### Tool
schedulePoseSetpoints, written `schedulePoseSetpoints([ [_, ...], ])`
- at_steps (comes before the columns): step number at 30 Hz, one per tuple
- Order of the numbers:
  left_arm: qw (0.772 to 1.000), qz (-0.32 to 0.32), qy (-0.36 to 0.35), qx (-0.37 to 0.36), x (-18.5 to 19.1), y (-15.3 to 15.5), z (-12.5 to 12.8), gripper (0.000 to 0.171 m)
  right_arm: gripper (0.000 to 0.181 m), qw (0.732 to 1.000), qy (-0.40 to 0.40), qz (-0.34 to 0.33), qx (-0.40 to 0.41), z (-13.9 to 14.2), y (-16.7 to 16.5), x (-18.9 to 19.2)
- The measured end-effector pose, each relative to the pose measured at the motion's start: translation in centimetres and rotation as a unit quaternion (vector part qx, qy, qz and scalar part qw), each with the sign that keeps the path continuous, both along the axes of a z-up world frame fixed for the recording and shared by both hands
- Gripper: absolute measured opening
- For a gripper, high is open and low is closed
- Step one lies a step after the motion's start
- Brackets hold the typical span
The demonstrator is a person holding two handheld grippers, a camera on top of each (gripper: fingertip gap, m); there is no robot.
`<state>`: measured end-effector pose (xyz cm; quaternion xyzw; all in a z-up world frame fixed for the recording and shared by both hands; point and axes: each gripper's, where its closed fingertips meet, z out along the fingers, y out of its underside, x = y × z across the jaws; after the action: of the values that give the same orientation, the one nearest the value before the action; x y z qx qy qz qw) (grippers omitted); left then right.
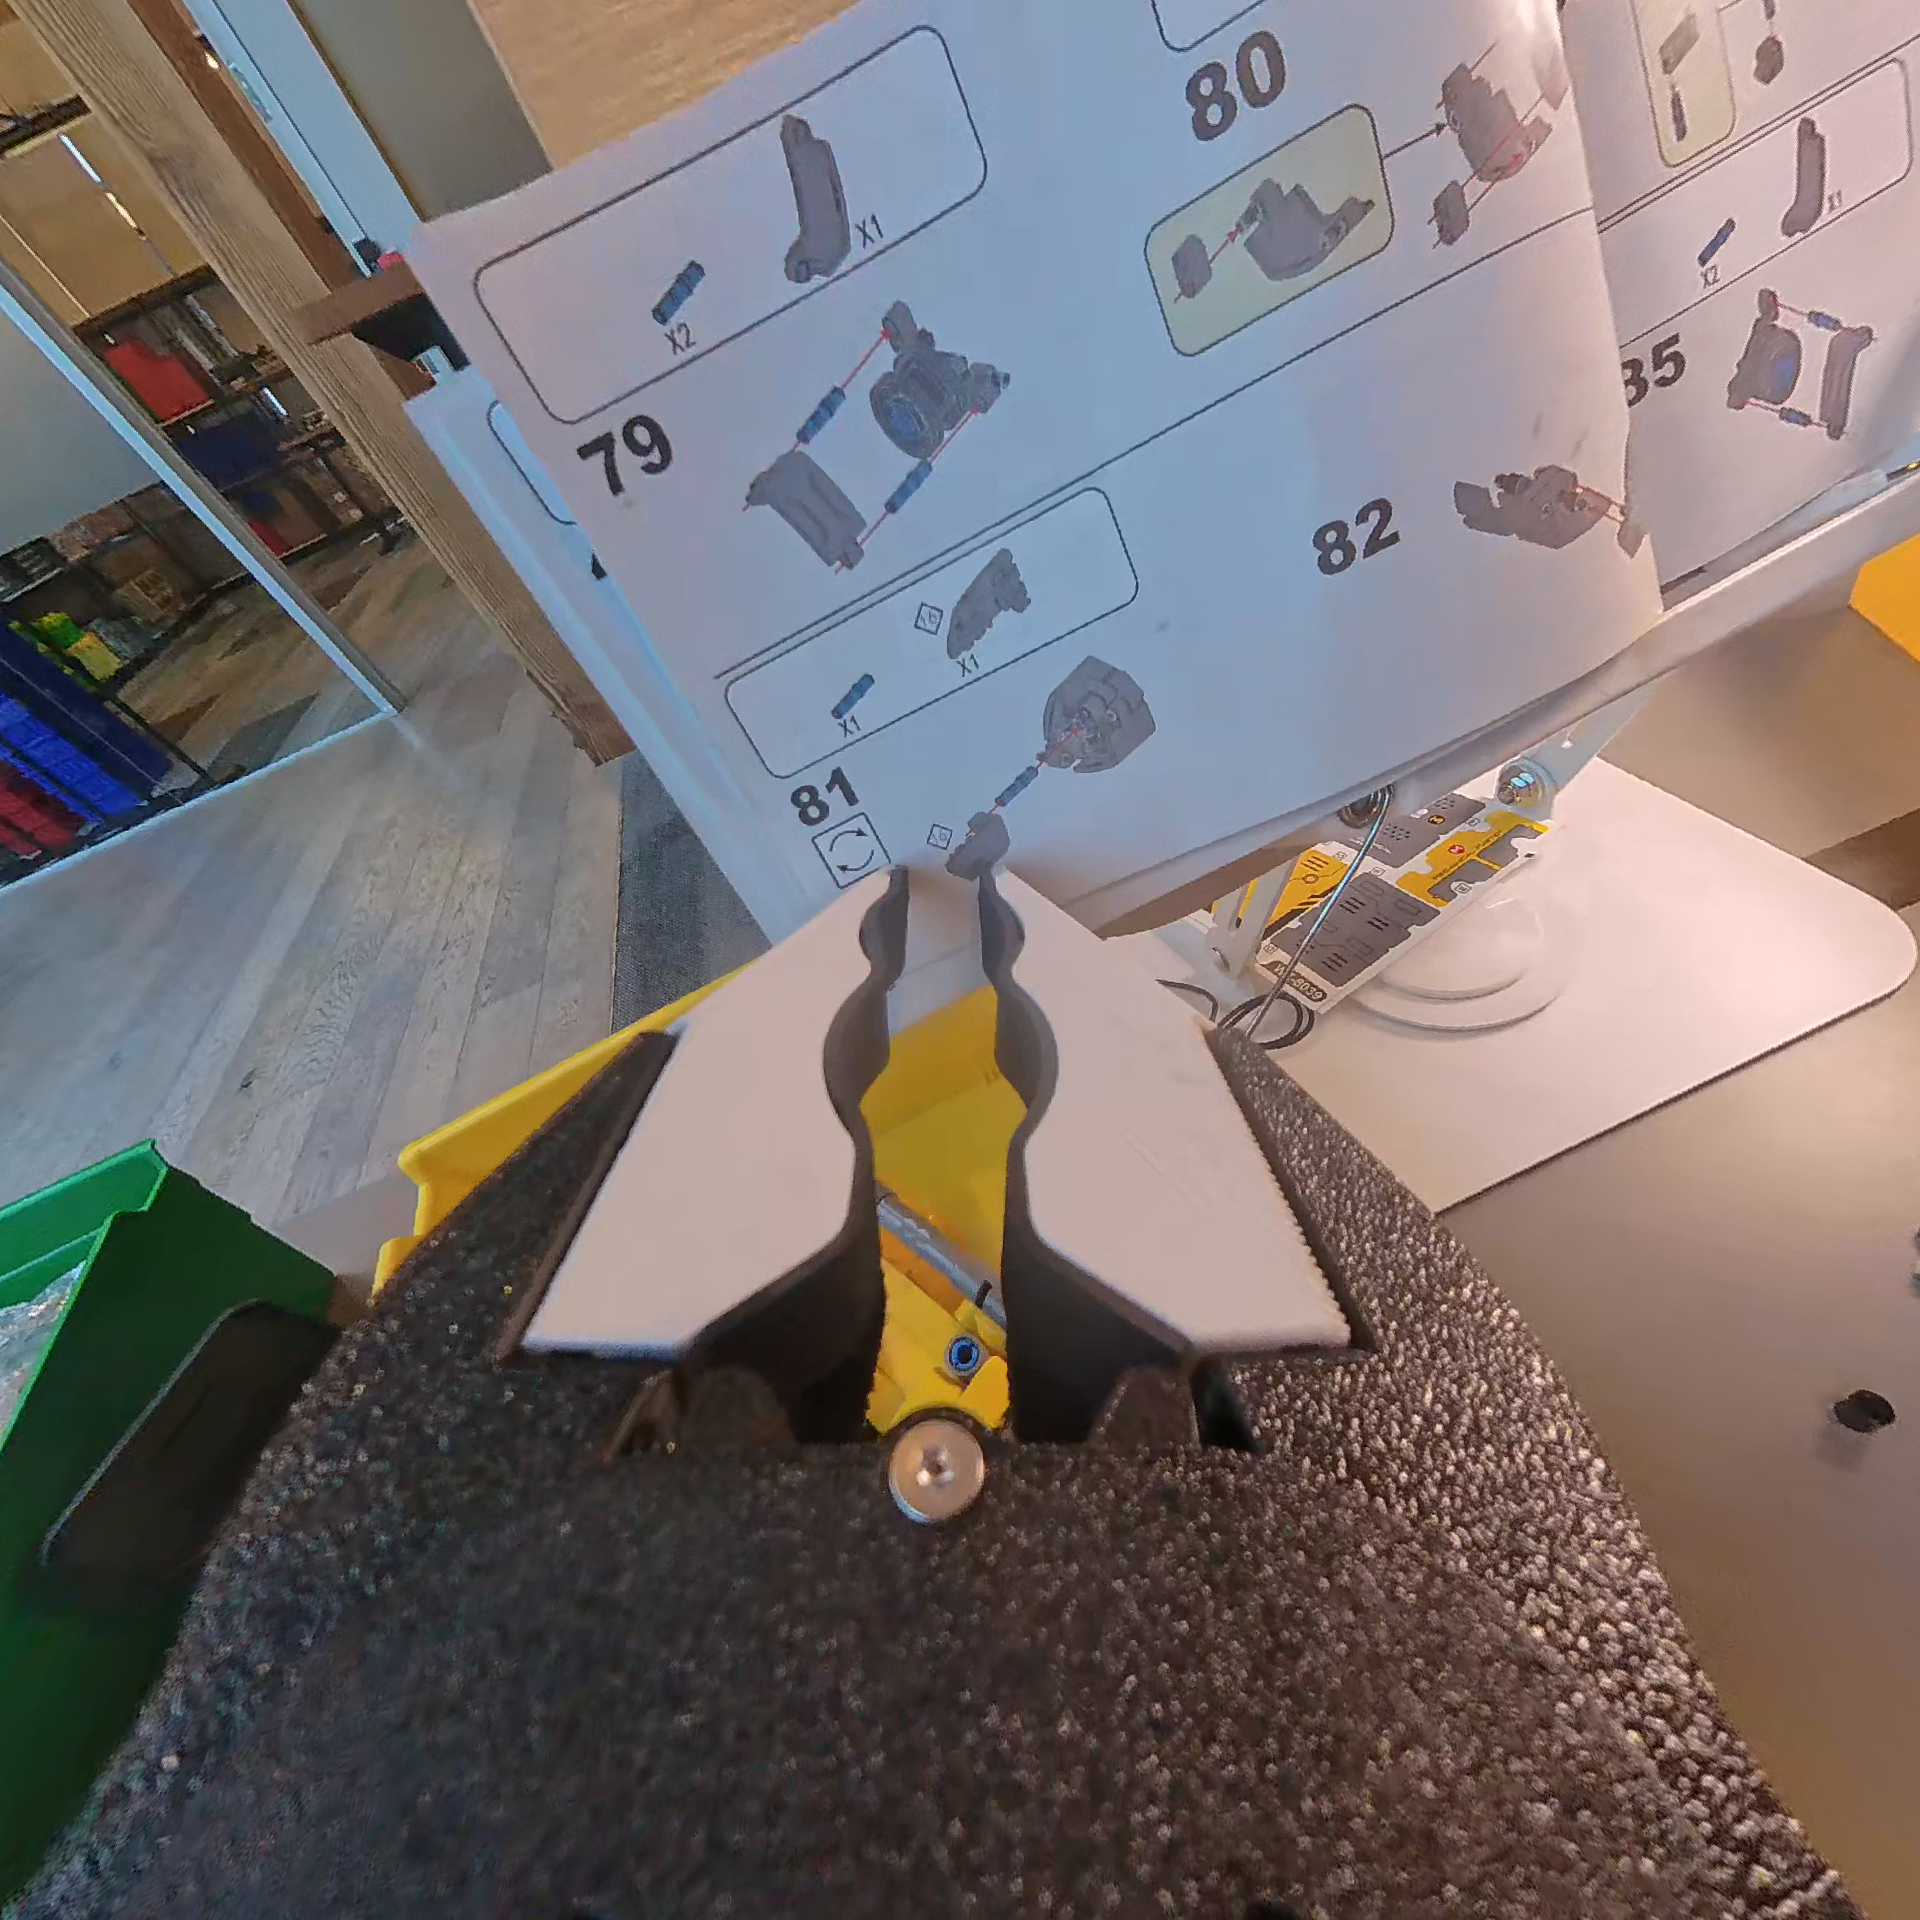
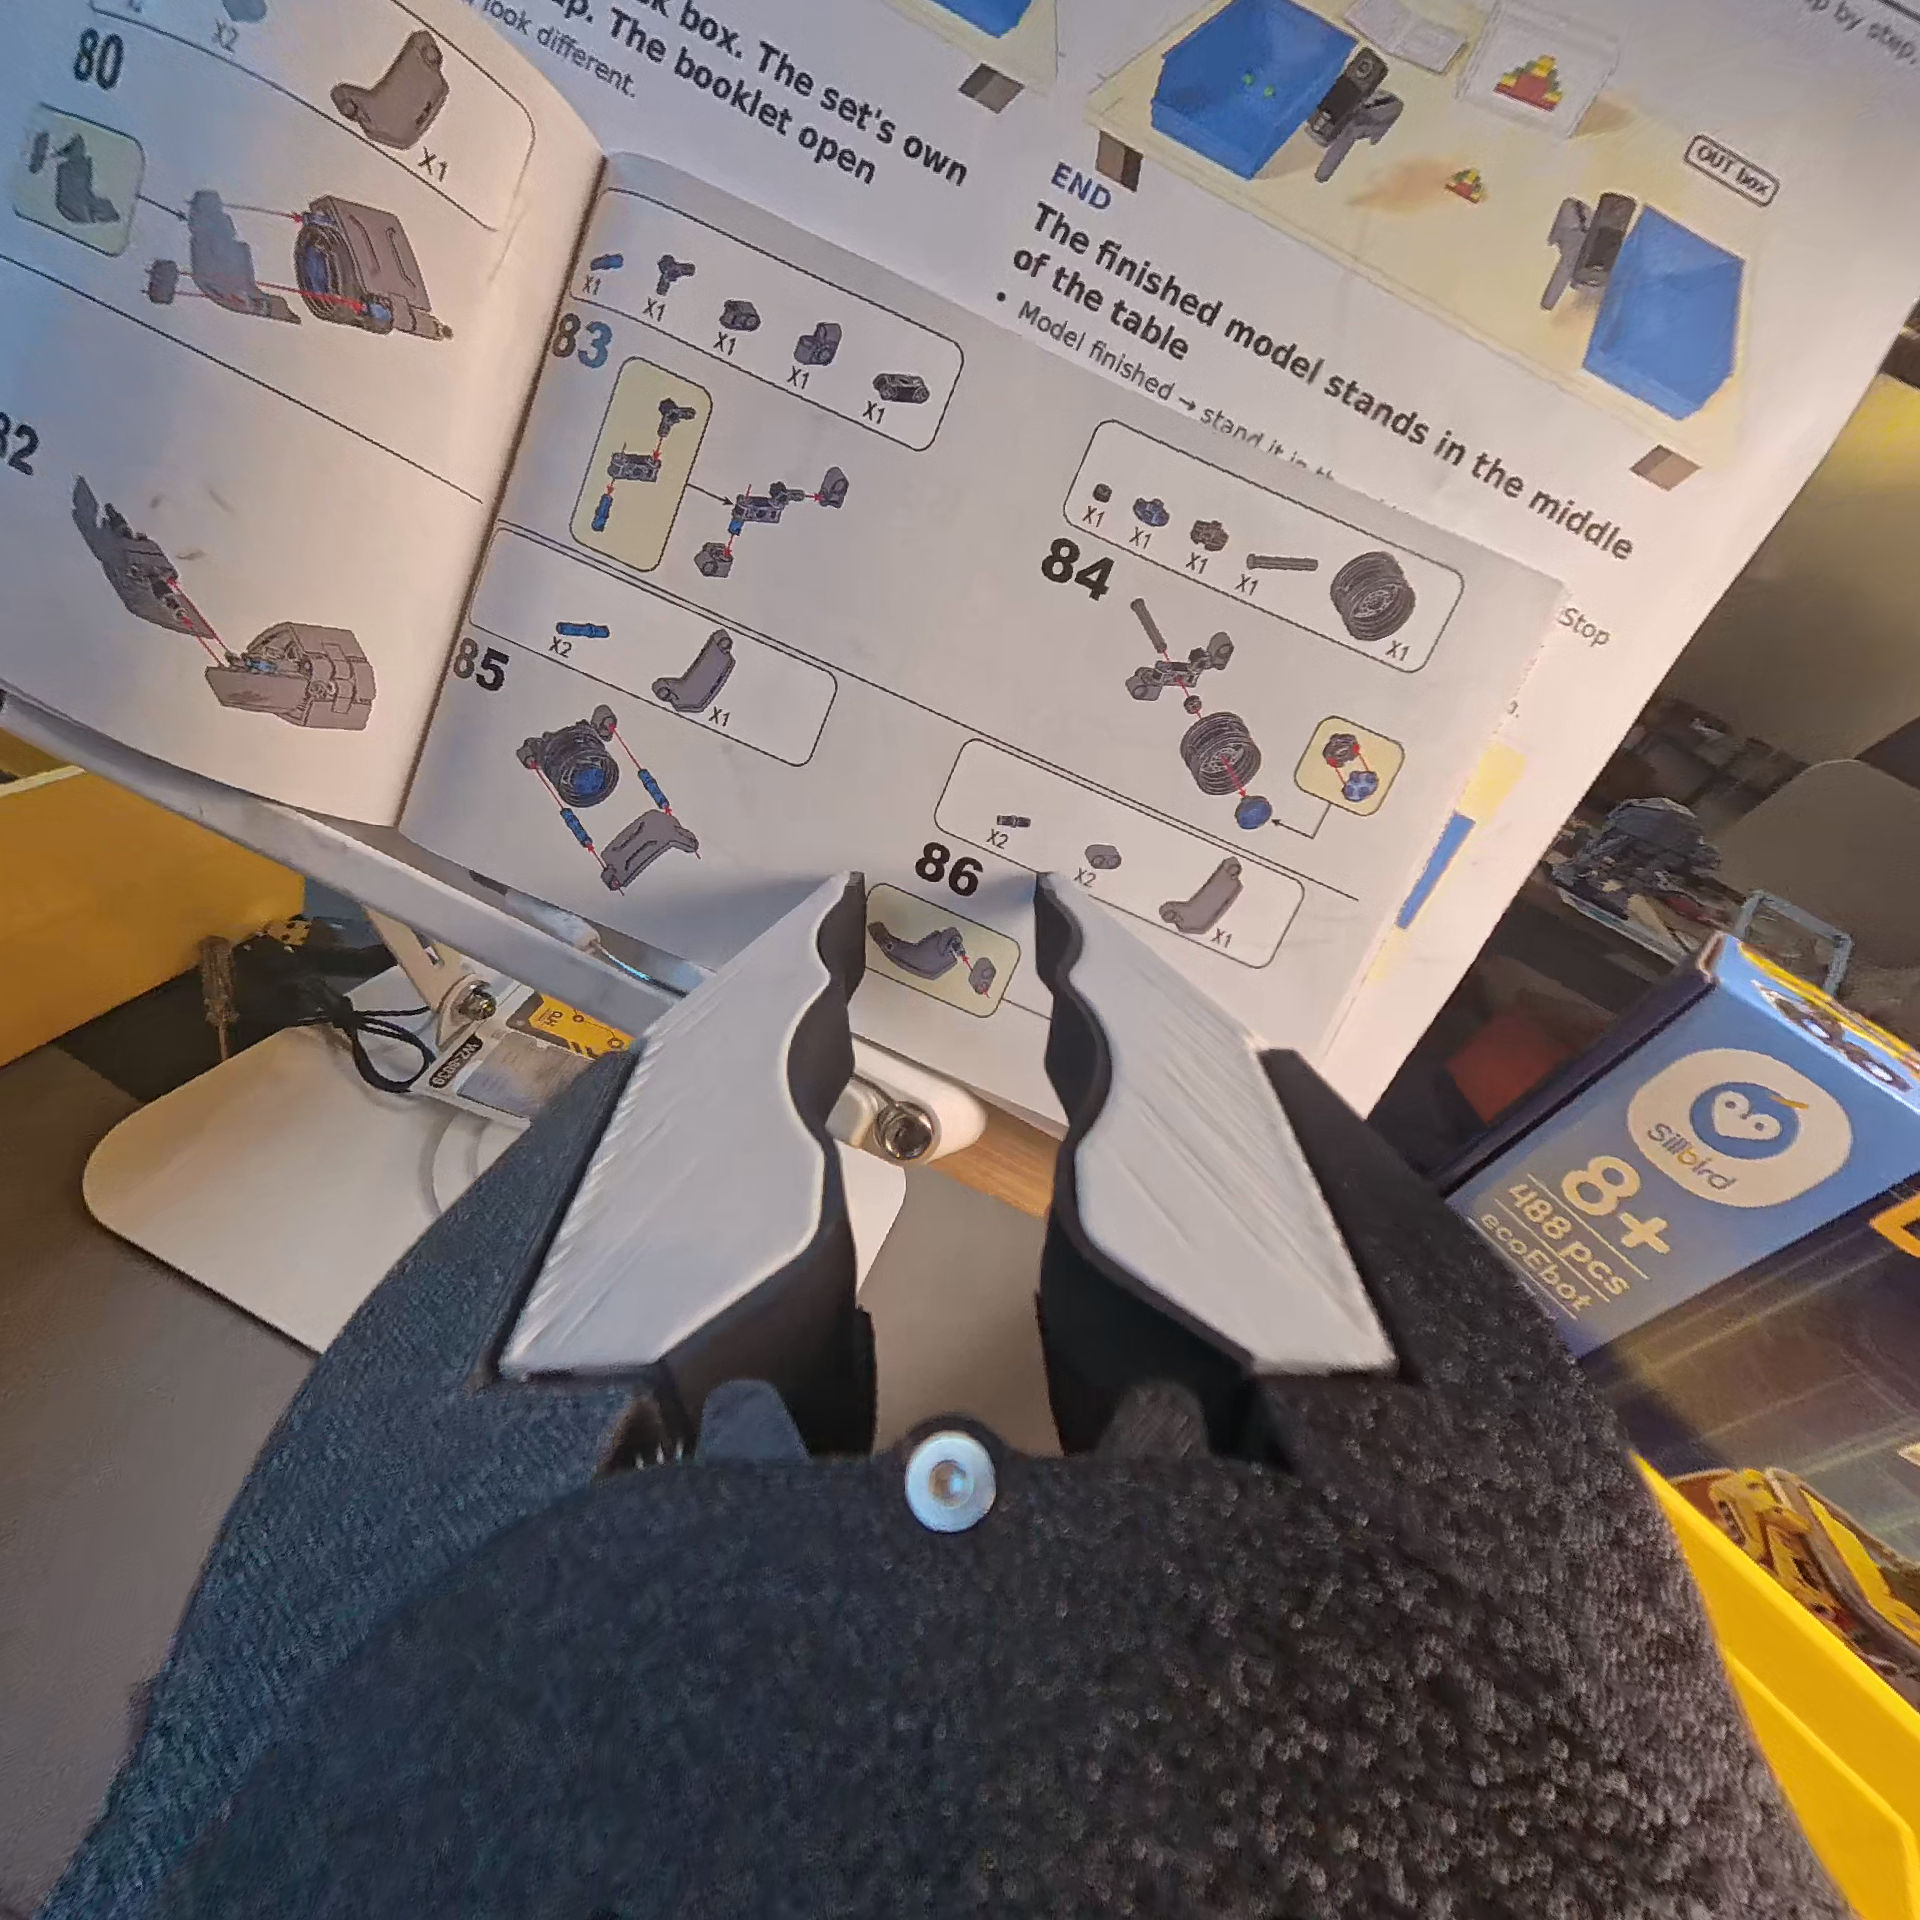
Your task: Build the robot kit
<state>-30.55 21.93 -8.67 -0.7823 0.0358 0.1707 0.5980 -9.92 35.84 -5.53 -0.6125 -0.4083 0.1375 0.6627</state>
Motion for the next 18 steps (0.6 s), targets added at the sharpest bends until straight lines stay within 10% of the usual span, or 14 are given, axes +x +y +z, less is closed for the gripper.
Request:
schedulePoseSetpoints([
  [8, 1.000, -0.001, 0.003, 0.001, 0.0, 0.0, 0.0, 0.013, 0.128, 1.000, -0.007, 0.007, -0.011, 2.3, 1.8, -1.3],
  [18, 1.000, -0.002, 0.004, -0.001, 0.0, 0.0, -0.1, 0.013, 0.082, 1.000, -0.006, 0.007, 0.020, 1.7, 0.9, -1.5],
])
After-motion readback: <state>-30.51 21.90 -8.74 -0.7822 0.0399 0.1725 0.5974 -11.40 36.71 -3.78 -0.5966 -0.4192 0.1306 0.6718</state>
